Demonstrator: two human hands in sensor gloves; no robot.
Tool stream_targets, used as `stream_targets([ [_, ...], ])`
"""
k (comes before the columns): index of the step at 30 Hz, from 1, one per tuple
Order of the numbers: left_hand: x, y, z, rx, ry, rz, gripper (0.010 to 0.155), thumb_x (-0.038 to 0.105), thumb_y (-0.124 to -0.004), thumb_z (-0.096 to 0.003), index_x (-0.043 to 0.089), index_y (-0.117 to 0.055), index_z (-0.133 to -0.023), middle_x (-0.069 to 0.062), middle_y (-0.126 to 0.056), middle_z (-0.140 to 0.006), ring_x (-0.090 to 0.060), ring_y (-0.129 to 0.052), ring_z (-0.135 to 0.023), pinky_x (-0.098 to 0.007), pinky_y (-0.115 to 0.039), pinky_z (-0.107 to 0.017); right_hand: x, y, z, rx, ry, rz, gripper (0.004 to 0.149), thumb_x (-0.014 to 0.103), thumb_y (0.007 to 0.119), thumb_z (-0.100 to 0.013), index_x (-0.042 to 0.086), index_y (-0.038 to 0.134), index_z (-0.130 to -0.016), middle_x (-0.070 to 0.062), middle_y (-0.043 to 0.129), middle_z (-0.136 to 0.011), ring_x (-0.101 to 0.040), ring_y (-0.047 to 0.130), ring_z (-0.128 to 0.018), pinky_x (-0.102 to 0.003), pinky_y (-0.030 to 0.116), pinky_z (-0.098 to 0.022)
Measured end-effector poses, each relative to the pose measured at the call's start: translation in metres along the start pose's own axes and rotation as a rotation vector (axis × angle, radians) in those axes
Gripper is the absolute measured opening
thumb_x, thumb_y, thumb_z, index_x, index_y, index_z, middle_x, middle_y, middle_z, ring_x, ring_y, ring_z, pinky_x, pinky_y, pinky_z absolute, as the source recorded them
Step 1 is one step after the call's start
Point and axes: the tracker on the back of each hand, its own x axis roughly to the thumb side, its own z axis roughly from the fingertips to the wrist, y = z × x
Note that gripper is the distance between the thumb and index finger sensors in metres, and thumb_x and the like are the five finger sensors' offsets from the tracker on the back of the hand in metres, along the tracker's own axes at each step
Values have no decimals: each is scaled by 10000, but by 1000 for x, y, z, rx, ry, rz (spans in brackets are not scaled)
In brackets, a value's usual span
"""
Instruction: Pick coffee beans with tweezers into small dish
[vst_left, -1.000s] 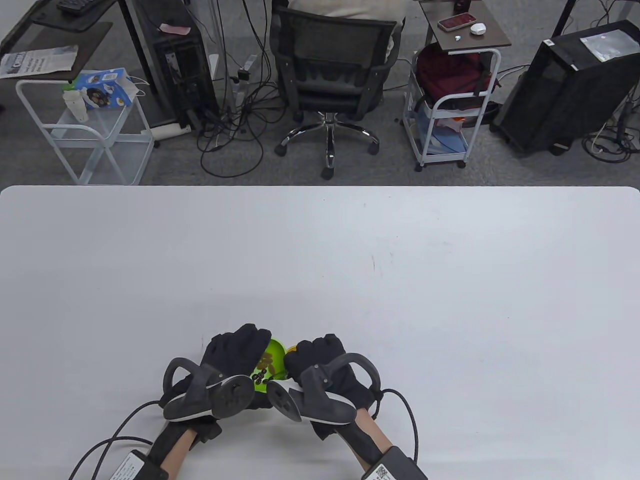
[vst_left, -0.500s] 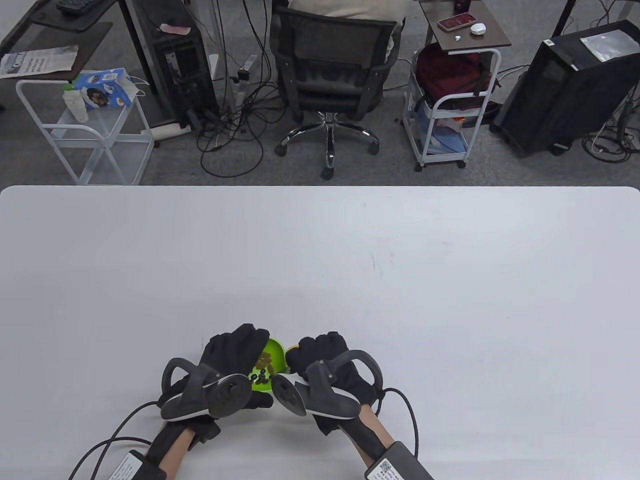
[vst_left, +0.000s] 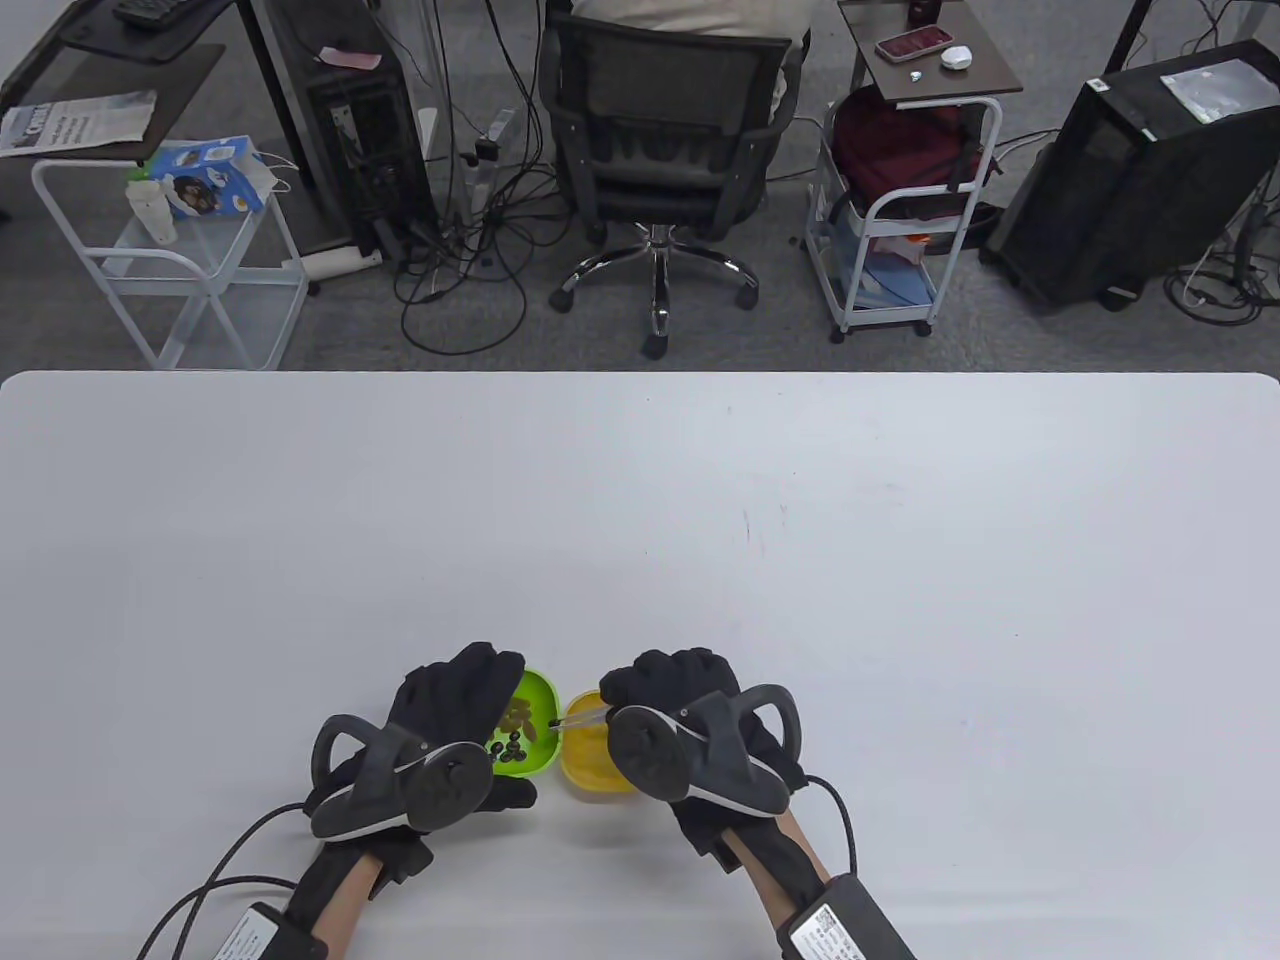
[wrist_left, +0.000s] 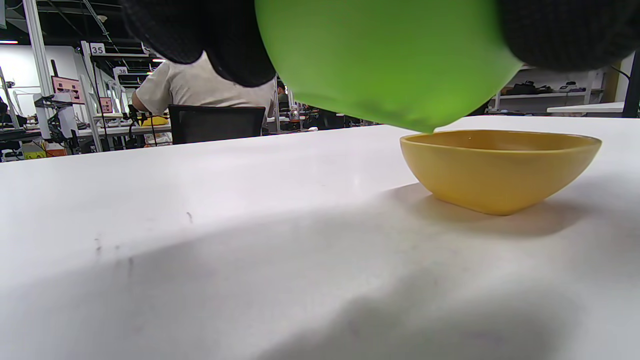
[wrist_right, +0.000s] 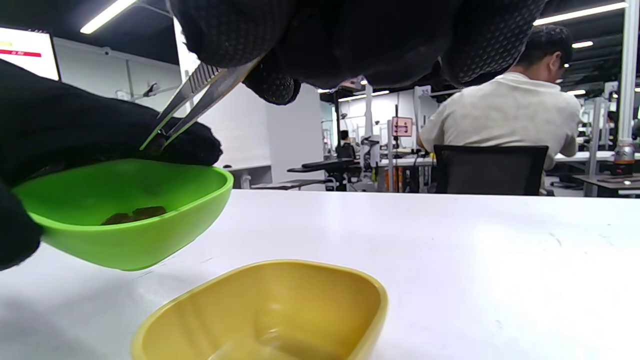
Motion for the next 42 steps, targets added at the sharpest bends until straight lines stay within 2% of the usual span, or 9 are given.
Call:
stream_targets([
  [11, 2, -1, -1, -9, -17, 2, 1107, 714, -739, -339, 67, -468, -1194, -271, -582, -1231, -466, -814, -990, -670, -677, -750, -27, 12, 7, 58, 80, -41, 408, 345, 668, -474, 239, 773, -853, -2, 844, -697, -219, 883, -515, -604, 672, -715],
  [20, 3, 0, 1, -2, -16, -3, 1106, 714, -739, -339, 66, -469, -1194, -270, -583, -1230, -468, -816, -989, -669, -680, -749, -32, 12, 8, 52, 101, -59, 440, 359, 680, -473, 217, 759, -881, 2, 848, -707, -211, 893, -520, -594, 682, -709],
  [28, 3, -1, 0, -16, -10, 3, 1107, 715, -739, -338, 67, -471, -1194, -272, -585, -1230, -469, -820, -987, -668, -680, -749, -6, 18, 5, -30, -11, -43, 444, 369, 692, -464, 230, 762, -881, 11, 853, -703, -207, 898, -520, -592, 687, -708],
  [33, 4, -1, -1, -17, -17, -5, 1109, 716, -739, -336, 67, -469, -1195, -271, -584, -1231, -467, -817, -990, -669, -679, -749, 14, 28, 0, -15, -67, 7, 444, 373, 697, -461, 237, 764, -879, 15, 856, -703, -205, 903, -523, -588, 690, -708],
  [42, 7, -1, -1, -13, -28, -13, 1109, 717, -738, -337, 69, -468, -1195, -270, -583, -1232, -468, -815, -991, -669, -677, -752, 28, 38, -7, 4, -86, 36, 442, 375, 705, -458, 242, 771, -875, 16, 857, -700, -208, 901, -524, -586, 686, -712],
])
